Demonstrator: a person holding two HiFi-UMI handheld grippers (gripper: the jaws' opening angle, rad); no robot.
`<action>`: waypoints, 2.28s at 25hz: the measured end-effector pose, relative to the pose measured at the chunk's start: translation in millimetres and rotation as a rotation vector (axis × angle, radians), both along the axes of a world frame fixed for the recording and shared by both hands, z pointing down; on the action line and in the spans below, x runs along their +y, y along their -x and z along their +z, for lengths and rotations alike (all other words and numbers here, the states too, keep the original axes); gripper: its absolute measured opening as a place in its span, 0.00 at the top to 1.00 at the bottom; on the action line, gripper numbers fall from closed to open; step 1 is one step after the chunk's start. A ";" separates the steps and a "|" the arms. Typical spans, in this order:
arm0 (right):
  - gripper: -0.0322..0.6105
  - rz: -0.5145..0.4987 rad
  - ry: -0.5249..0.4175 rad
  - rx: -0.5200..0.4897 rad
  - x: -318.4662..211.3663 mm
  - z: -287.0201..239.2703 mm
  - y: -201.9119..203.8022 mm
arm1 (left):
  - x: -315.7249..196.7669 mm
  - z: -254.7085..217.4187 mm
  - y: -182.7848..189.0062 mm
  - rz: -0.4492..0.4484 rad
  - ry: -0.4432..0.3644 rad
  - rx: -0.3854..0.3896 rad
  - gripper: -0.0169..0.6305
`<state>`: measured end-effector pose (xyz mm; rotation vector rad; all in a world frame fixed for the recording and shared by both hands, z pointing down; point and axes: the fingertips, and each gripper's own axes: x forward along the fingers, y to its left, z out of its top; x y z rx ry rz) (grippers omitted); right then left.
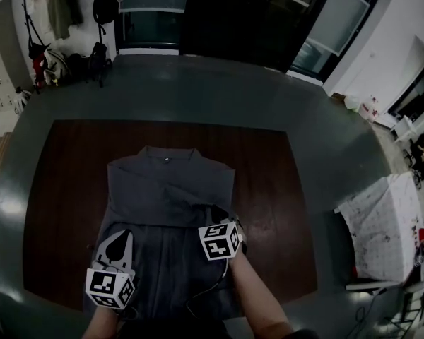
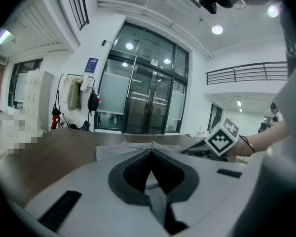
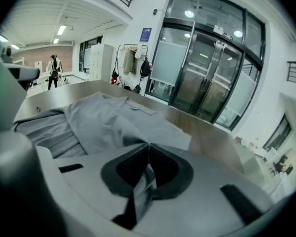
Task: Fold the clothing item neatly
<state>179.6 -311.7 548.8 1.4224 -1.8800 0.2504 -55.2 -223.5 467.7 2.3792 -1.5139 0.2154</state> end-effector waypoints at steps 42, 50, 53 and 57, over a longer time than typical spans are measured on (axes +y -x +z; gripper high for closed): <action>0.97 0.239 -0.418 -0.409 149.7 -61.6 -83.8 | 132.0 14.0 20.0 -0.036 -0.006 -0.023 0.96; 0.96 0.340 -0.628 -0.416 333.1 -87.3 -51.0 | 273.7 17.2 97.3 0.033 -0.034 -0.045 0.96; 0.96 0.380 -0.598 -0.422 401.8 -75.2 -31.2 | 322.6 24.3 123.6 0.057 -0.021 -0.048 0.96; 0.96 0.471 -0.531 -0.411 484.2 -48.9 -21.4 | 379.2 36.8 141.1 0.099 0.001 -0.028 0.96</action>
